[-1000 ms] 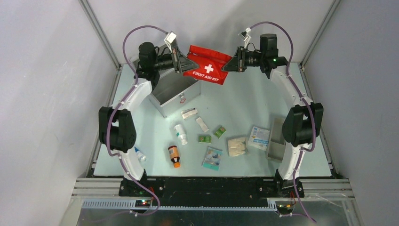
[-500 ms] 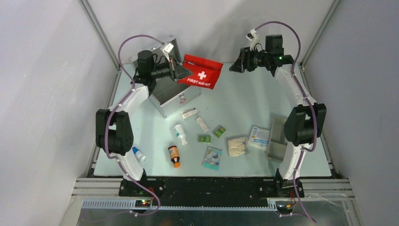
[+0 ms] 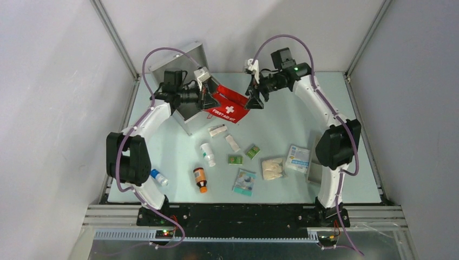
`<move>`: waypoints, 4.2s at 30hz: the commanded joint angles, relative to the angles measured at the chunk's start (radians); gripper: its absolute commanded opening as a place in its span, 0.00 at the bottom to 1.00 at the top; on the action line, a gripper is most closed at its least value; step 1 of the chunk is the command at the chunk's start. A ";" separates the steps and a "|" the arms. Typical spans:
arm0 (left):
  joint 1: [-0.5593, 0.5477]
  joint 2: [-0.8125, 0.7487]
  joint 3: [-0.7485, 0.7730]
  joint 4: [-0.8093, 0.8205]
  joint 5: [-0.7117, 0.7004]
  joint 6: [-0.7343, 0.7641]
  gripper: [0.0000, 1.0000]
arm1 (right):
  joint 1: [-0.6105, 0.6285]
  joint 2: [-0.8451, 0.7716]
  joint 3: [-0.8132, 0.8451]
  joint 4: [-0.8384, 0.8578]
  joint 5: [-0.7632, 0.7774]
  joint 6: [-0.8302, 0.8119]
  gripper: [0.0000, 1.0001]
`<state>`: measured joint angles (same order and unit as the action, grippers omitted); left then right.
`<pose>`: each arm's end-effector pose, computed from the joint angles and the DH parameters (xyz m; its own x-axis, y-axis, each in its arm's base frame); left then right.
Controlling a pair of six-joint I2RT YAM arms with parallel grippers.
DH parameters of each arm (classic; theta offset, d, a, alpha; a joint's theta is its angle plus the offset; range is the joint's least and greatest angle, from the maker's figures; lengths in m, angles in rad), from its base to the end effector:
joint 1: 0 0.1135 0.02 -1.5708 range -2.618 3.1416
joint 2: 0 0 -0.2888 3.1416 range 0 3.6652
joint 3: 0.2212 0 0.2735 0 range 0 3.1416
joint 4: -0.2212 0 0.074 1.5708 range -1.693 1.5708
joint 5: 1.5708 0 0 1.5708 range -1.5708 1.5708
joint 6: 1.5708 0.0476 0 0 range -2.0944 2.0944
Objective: Organize the medicine kit
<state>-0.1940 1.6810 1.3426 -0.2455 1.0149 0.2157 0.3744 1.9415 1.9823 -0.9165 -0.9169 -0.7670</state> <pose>0.3907 -0.1180 0.3139 -0.3578 0.1854 -0.9152 0.8944 0.3496 -0.2789 0.4094 0.2015 0.3745 -0.0319 -0.4661 -0.8842 -0.9969 0.0789 -0.0056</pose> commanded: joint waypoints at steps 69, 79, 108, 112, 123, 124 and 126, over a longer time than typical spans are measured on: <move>-0.024 0.130 0.309 -0.004 0.128 -0.156 0.17 | 0.074 0.173 0.132 0.154 -0.014 0.166 0.00; -0.025 0.075 0.251 0.013 -0.030 -0.125 0.00 | 0.019 0.089 0.136 0.395 0.176 0.611 0.71; -0.146 -0.004 0.169 0.061 -0.428 -0.013 0.00 | 0.033 0.242 0.205 0.486 -0.099 0.978 0.47; -0.150 -0.005 0.156 0.062 -0.413 -0.011 0.00 | 0.027 0.249 0.201 0.554 -0.133 1.028 0.51; -0.165 -0.021 0.126 0.061 -0.374 0.015 0.00 | 0.027 0.280 0.216 0.653 -0.158 1.113 0.44; -0.165 -0.022 0.125 0.060 -0.377 0.015 0.00 | 0.027 0.280 0.215 0.653 -0.157 1.114 0.41; -0.165 -0.023 0.128 0.061 -0.381 0.015 0.00 | 0.029 0.282 0.214 0.651 -0.158 1.111 0.36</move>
<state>-0.3405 1.7332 1.4677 -0.2214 0.5900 0.2146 0.4011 2.2154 2.1418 -0.3237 -1.0634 0.3252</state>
